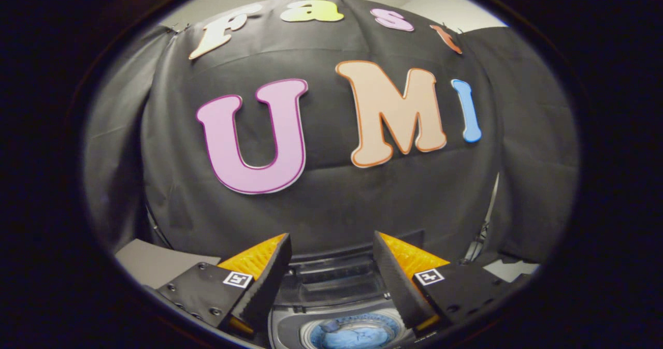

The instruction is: Put the clothes into the washing machine and then close the washing machine lid.

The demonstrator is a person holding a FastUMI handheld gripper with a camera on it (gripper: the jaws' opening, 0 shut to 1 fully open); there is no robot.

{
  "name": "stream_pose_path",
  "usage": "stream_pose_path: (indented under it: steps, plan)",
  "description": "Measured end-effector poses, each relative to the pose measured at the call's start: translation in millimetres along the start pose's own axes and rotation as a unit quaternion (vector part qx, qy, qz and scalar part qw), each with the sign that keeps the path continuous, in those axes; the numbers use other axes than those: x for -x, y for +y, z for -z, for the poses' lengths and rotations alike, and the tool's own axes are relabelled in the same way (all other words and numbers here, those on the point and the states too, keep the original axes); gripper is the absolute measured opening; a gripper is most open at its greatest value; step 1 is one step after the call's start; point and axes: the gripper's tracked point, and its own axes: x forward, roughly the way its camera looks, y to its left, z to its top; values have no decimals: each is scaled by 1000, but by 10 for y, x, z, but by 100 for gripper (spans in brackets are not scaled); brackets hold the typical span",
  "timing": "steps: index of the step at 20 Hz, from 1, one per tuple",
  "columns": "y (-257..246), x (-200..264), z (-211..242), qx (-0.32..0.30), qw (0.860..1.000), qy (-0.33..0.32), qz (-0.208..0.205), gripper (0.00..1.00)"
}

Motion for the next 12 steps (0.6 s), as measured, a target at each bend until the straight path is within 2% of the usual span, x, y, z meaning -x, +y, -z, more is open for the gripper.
stream_pose_path:
  steps: [5, 7, 9, 12]
  plan:
    - [139, -379, -88, 28, 999, -36, 14, 98]
    - [229, -551, 48, 54, 998, -42, 1, 98]
    - [231, -715, 245, 87, 996, -32, 5, 99]
    - [176, -913, 499, 68, 997, -17, 14, 99]
